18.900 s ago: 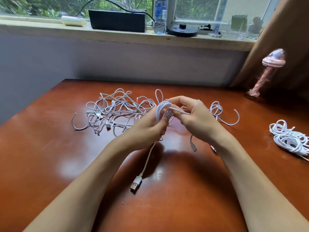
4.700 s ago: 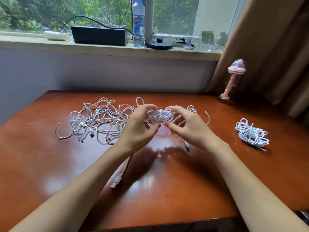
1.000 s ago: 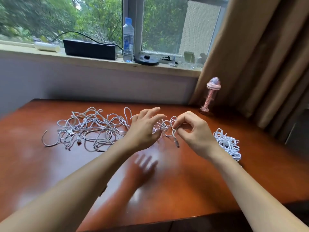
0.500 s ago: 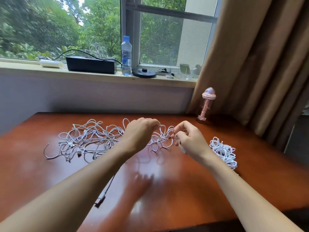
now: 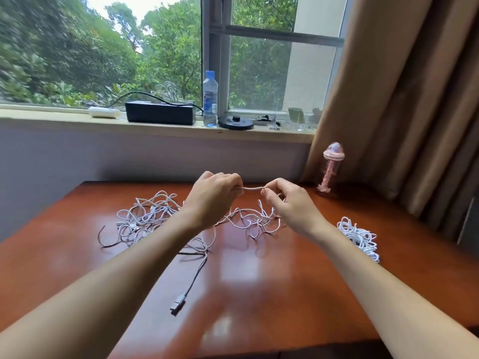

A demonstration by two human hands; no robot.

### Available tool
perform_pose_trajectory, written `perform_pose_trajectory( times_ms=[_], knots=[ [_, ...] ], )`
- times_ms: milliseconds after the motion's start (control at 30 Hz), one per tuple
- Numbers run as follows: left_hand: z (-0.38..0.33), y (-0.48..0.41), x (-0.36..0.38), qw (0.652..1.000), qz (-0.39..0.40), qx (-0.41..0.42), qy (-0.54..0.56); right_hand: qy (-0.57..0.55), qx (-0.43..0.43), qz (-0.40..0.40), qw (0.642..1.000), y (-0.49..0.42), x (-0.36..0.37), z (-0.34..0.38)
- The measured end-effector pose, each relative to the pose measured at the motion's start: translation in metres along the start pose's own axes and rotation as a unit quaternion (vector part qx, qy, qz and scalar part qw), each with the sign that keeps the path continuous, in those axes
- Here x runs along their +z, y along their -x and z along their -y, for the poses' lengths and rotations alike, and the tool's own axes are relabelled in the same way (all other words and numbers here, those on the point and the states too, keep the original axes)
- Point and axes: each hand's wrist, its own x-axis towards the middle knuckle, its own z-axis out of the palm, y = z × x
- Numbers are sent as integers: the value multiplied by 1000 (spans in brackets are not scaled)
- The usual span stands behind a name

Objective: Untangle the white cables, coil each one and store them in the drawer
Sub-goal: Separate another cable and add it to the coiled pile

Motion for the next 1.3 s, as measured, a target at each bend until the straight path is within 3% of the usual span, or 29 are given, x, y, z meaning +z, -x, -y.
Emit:
perform_pose_trajectory(
  times_ms=[200, 400, 567, 700, 900, 1100, 1300],
  knots=[
    [19, 17, -4, 996, 15, -79, -38, -21, -22, -45, 999, 0, 9, 12],
    [55, 38, -1, 981, 81, -152, -86, -38, 29, -125, 991, -7, -4, 4],
    [73, 47, -8, 976, 71, -193, -69, 5, 84, -126, 988, -9, -13, -9],
    [59, 33, -23, 980, 40, -179, -78, 6, 112, -84, 990, -9, -9, -4],
    [29, 0, -42, 987, 21, -159, -28, -14, 79, 15, 997, -12, 10, 16],
    [9, -25, -44, 975, 7, -186, 121, -40, 22, 170, 984, -21, 31, 33],
    [6, -32, -43, 948, -14, -224, 225, -20, 4, 206, 978, -17, 40, 35]
  ],
)
